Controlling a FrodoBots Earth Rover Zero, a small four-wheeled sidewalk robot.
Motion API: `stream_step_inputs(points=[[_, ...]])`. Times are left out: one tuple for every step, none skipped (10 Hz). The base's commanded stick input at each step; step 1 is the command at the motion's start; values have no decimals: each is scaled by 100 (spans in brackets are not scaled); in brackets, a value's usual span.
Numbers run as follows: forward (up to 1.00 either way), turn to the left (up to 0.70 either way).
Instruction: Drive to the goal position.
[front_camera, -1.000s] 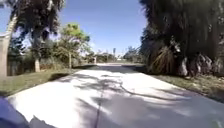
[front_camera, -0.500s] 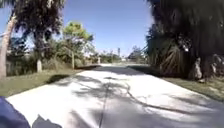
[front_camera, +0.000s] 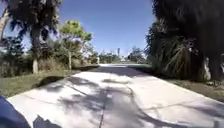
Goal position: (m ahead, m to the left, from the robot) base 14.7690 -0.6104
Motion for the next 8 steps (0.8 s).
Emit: stream_step_inputs(points=[[70, 0], [70, 0], [70, 0], [70, 0], [70, 0], [70, 0], [70, 0], [70, 0]])
